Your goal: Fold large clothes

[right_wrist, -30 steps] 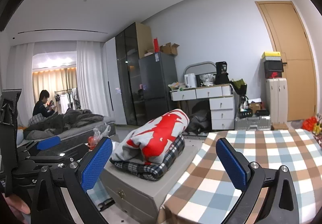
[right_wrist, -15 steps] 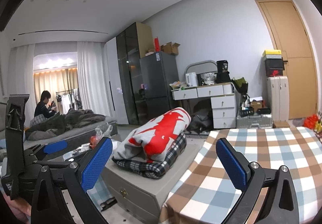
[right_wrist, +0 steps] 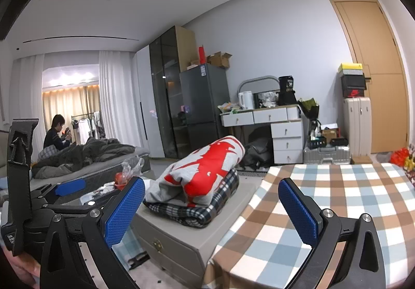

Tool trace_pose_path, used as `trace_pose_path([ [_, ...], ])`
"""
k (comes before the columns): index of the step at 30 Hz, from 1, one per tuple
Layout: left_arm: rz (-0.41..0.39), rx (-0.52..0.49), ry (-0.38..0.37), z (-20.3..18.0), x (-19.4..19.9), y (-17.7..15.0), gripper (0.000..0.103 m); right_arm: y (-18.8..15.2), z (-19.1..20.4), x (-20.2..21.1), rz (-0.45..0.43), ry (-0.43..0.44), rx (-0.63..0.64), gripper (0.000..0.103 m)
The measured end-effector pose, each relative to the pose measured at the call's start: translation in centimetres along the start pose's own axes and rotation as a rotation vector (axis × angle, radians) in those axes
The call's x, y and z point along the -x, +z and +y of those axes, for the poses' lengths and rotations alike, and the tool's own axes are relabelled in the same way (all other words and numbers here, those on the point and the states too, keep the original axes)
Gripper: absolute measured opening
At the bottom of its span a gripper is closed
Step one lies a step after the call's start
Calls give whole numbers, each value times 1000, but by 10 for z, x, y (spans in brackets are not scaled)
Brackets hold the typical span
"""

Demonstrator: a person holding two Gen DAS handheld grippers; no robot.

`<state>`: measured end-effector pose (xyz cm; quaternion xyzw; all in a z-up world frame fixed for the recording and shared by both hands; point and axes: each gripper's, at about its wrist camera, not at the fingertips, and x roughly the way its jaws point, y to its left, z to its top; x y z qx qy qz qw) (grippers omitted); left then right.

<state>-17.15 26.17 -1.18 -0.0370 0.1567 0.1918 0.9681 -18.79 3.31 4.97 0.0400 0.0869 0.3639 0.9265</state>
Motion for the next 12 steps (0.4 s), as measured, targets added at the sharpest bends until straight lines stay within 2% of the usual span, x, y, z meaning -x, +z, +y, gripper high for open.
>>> trace_pose_path([
  [12,-9,-40,-38,-15,3,1,101,-3,-14,0,13,-9,-32,103],
])
